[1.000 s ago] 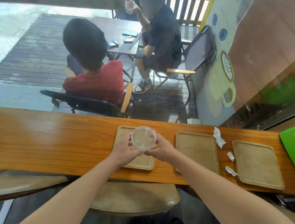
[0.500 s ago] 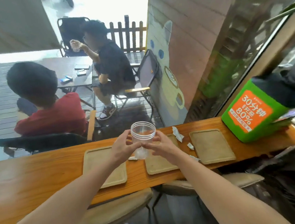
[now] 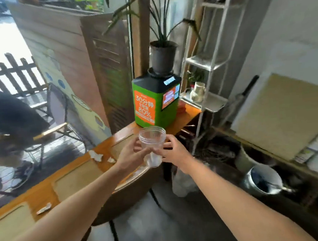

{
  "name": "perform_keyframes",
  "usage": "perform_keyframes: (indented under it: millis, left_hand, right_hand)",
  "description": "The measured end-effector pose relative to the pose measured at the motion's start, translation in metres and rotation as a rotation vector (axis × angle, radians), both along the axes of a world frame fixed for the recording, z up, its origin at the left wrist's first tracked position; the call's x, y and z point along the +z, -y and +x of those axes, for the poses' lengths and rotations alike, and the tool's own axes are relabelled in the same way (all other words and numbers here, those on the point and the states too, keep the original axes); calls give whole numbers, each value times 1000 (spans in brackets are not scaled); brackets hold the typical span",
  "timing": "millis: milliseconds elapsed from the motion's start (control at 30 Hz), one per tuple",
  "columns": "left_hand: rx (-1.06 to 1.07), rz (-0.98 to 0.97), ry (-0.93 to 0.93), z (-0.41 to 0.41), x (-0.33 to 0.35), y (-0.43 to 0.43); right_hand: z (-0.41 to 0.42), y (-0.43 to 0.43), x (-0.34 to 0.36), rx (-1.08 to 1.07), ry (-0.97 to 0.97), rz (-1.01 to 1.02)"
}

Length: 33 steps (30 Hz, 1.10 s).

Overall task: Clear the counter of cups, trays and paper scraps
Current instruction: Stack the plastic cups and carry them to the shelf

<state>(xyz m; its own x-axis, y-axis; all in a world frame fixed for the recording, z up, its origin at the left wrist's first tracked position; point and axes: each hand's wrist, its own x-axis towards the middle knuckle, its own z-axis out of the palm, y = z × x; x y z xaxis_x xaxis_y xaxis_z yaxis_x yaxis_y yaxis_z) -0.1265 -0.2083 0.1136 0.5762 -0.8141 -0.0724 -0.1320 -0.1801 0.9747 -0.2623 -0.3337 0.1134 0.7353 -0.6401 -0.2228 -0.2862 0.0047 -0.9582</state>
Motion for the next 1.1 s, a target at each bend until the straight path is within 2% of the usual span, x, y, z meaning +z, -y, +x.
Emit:
perform_keyframes:
  millis: [300,600,800,1100]
  left_hand:
    - [-365,61,84,-124,11,123]
    - [-645,76,69,-204,10,223]
    - [-723,88,56,-205,3,295]
    - [-752,95,93,-147,13,418]
  right_hand:
    - [-157,69,5,-355,-37,-34]
    - [-253,122,1,-657,-7,4]
    - [-259,182,-3,-718,17,82]
    - [-206,300,10,-712,21,103]
